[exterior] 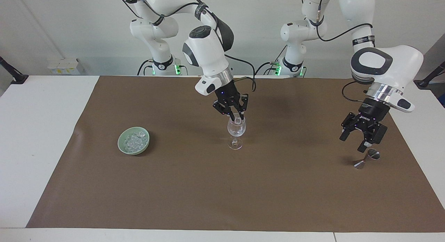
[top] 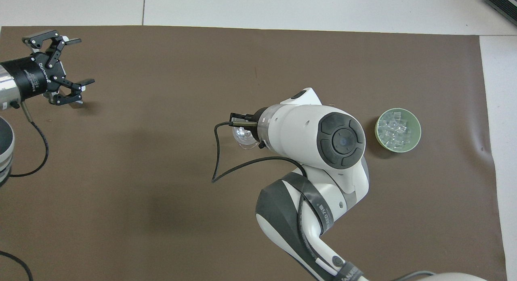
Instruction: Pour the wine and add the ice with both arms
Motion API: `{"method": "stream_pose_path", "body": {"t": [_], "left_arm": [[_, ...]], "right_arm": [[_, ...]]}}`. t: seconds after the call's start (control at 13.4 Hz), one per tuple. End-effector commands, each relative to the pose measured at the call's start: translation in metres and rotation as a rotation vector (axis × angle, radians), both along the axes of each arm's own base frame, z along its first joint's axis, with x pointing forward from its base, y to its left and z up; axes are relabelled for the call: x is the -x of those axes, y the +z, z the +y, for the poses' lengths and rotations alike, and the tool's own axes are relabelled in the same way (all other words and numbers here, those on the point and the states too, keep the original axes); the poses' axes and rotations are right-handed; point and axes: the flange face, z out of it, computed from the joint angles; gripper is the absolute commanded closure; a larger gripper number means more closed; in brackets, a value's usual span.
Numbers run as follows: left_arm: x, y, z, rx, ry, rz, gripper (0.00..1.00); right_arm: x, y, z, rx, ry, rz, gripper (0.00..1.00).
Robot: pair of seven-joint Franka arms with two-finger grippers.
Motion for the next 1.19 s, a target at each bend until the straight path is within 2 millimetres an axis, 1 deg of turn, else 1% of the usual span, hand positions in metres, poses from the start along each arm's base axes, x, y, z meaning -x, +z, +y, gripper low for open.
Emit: {"method": "stream_pose_path", "body": {"t": [0.0, 0.07, 0.15, 0.22, 0.3, 0.37, 0.45, 0.52, 0.6, 0.67, 0.9, 1.04, 1.12], "left_arm": [[-0.005, 0.036, 0.003, -0.158, -0.142, 0.037, 0.0], [-0.005, 0.043, 0.002, -0.227, -0.195, 0.053, 0.0], [-0.005, 0.053, 0.001, -0.312, -0.248, 0.068, 0.0], [-0.004, 0.059, -0.005, -0.381, -0.308, 0.087, 0.0], [-0.002, 0.063, -0.008, -0.433, -0.38, 0.103, 0.0], [0.0, 0.066, -0.012, -0.461, -0.452, 0.096, 0.0], [0.004, 0.067, -0.012, -0.491, -0.52, 0.093, 0.0], [0.007, 0.068, -0.011, -0.532, -0.59, 0.084, 0.0], [0.01, 0.069, -0.01, -0.579, -0.671, 0.077, 0.0], [0.012, 0.067, -0.012, -0.628, -0.759, 0.069, 0.0], [0.015, 0.066, -0.011, -0.767, -0.964, 0.047, 0.0], [0.023, 0.076, -0.036, -0.884, -1.124, 0.024, 0.0], [0.024, 0.077, -0.04, -0.924, -1.182, 0.02, 0.0]], "right_arm": [[0.004, 0.003, 0.011, -0.02, -0.029, -0.005, 0.32], [0.004, 0.004, 0.012, -0.021, -0.028, -0.007, 0.28], [0.004, 0.007, 0.013, -0.023, -0.026, -0.011, 0.17], [0.003, 0.012, 0.013, -0.023, -0.026, -0.018, 0.02], [0.002, 0.02, 0.013, -0.024, -0.024, -0.03, 0.0], [0.0, 0.023, 0.008, -0.016, -0.029, -0.039, 0.0], [-0.002, 0.027, 0.003, -0.003, -0.032, -0.052, 0.0], [-0.003, 0.027, -0.001, 0.022, -0.03, -0.053, 0.0], [-0.011, 0.027, -0.018, 0.065, -0.047, -0.053, 0.0], [-0.016, 0.031, -0.033, 0.107, -0.056, -0.063, 0.0], [-0.03, 0.038, -0.069, 0.179, -0.097, -0.044, 0.0], [-0.037, 0.046, -0.103, 0.251, -0.125, -0.042, 0.0], [-0.037, 0.047, -0.112, 0.277, -0.12, -0.029, 0.0]]}}
